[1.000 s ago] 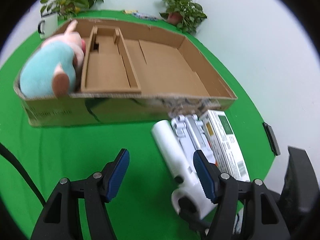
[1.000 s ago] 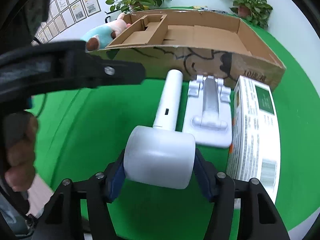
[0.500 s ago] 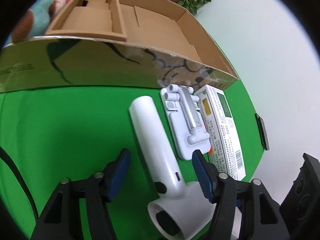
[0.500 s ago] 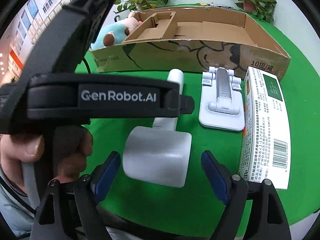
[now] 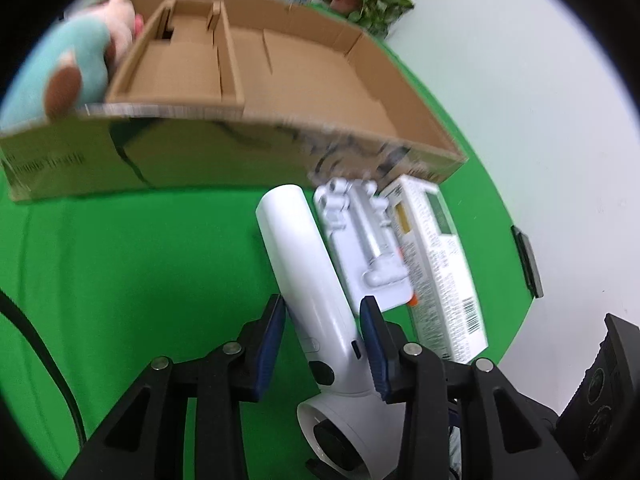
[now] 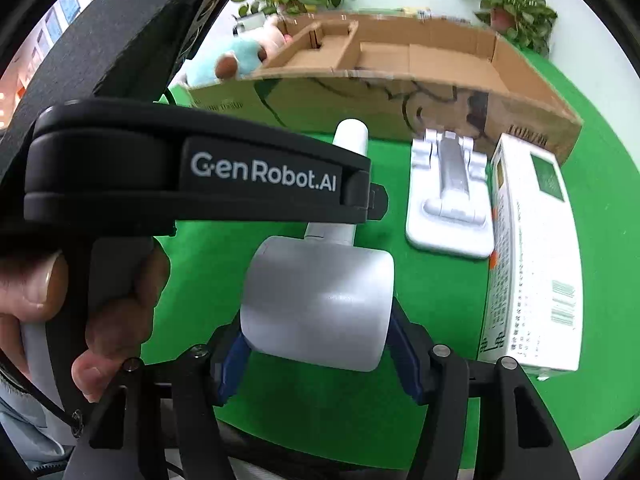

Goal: Organize objects
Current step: 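Lift the white hair dryer with the right gripper and carry it over the box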

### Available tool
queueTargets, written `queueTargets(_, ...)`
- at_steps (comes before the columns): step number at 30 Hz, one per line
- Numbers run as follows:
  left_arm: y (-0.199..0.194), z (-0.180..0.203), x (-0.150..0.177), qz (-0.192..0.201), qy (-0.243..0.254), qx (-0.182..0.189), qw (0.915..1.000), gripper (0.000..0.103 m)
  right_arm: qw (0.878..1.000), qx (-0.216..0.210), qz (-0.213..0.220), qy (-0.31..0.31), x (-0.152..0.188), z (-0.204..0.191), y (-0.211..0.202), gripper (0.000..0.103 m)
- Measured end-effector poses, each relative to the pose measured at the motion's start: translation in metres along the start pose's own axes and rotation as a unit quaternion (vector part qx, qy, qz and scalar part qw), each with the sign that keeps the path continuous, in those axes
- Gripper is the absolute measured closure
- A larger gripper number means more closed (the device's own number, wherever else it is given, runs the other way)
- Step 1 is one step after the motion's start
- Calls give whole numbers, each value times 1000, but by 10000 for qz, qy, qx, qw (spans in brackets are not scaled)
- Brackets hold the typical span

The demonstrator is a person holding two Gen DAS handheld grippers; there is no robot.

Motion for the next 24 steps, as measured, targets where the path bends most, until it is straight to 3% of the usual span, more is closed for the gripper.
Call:
queueTargets(9, -56, 37, -39, 676, 612, -261, 9955, 70, 9968, 25, 791, -60, -16, -13, -49, 45)
queueTargets(24, -132, 69, -146, 1558, 1361, -472, 9772, 70, 9788, 75, 2039, -201, -108, -24, -132, 45)
Point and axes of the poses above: each gripper's, at about its wrist camera, not at the fingertips, and y roughly the way its jaws point, z to its right, x to its underside, the point moved 1 cm from there along y, roughly the way its jaws point, and after that the axes turned 11 degrees about y, right-handed, at the moved point
